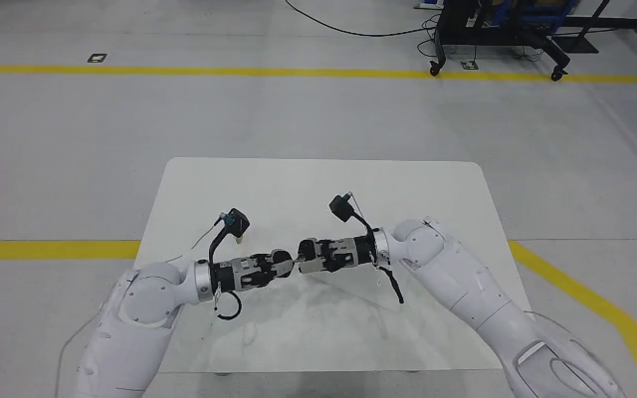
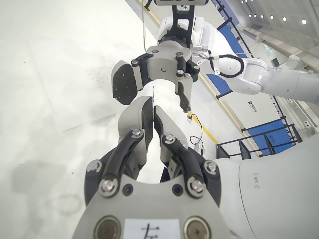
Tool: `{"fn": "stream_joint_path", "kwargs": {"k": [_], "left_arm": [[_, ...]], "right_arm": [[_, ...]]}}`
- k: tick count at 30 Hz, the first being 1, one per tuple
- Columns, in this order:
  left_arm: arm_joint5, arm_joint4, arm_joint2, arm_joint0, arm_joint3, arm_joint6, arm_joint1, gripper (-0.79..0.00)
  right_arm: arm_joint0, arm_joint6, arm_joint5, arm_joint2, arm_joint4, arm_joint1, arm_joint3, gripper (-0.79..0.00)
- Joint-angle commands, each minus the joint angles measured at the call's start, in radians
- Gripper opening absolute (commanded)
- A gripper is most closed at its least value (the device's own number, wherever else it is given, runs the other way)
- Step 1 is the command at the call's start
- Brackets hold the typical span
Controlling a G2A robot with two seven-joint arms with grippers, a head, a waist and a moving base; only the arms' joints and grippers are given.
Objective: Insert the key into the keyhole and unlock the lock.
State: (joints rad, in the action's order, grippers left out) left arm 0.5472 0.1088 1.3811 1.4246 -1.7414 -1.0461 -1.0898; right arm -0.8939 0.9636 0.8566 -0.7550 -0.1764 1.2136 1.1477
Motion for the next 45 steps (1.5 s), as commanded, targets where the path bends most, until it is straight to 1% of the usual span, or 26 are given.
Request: {"fn": "stream_joint_path", "kwargs": {"k": [1,7,11,12,16,22,23,24,29,31,33,36,37,40,42,45], "left_arm": [[-0.003,0.008,-0.008,-0.003,0.002,0.003,0.001,-0.785],[0.000,0.010,-0.020,-0.010,0.007,0.007,0.007,-0.785],[-0.001,0.014,-0.027,-0.012,0.007,0.011,0.011,-0.785],[-0.001,0.016,-0.028,-0.013,0.007,0.012,0.012,-0.785],[0.002,0.015,-0.033,-0.014,0.008,0.018,0.016,-0.785],[-0.007,0.006,-0.036,-0.016,0.013,0.035,0.022,-0.785],[-0.011,0.004,-0.035,-0.017,0.014,0.044,0.023,-0.434],[-0.011,0.000,-0.033,-0.018,0.015,0.052,0.023,0.000],[0.009,-0.021,-0.013,-0.015,0.019,0.079,0.029,0.000],[0.010,-0.016,0.013,-0.011,0.020,0.125,0.032,0.000],[-0.037,0.034,0.050,-0.002,0.010,0.212,0.033,0.000],[-0.101,0.223,0.085,0.028,-0.050,0.345,0.035,0.000],[-0.123,0.313,0.096,0.040,-0.077,0.382,0.036,0.000],[-0.163,0.535,0.133,0.093,-0.159,0.478,0.041,0.000],[-0.201,0.647,0.155,0.133,-0.204,0.521,0.044,0.000],[-0.251,0.794,0.158,0.173,-0.232,0.531,0.047,0.000]], "right_arm": [[0.006,-0.003,0.003,0.013,-0.005,-0.005,-0.001,-0.400],[0.024,-0.023,0.023,0.048,-0.028,-0.022,-0.004,-0.431],[0.035,-0.030,0.030,0.070,-0.039,-0.030,-0.007,-0.511],[0.038,-0.032,0.031,0.076,-0.041,-0.032,-0.007,-0.545],[0.049,-0.038,0.038,0.098,-0.052,-0.039,-0.009,-0.785],[0.065,-0.050,0.050,0.126,-0.063,-0.047,-0.013,-0.785],[0.067,-0.053,0.053,0.130,-0.064,-0.049,-0.014,-0.785],[0.069,-0.058,0.058,0.133,-0.065,-0.050,-0.014,-0.785],[0.073,-0.090,0.090,0.133,-0.078,-0.059,-0.031,-0.785],[0.074,-0.105,0.102,0.120,-0.092,-0.063,-0.052,-0.785],[0.072,-0.138,0.109,0.097,-0.103,-0.065,-0.075,-0.785],[0.062,-0.215,0.115,0.061,-0.096,-0.068,-0.098,-0.785],[0.056,-0.242,0.116,0.050,-0.088,-0.069,-0.101,-0.785],[0.041,-0.309,0.113,0.023,-0.041,-0.071,-0.099,-0.785],[0.029,-0.342,0.116,0.011,-0.016,-0.071,-0.089,-0.785],[0.015,-0.383,0.119,-0.006,0.018,-0.072,-0.075,-0.785]]}}
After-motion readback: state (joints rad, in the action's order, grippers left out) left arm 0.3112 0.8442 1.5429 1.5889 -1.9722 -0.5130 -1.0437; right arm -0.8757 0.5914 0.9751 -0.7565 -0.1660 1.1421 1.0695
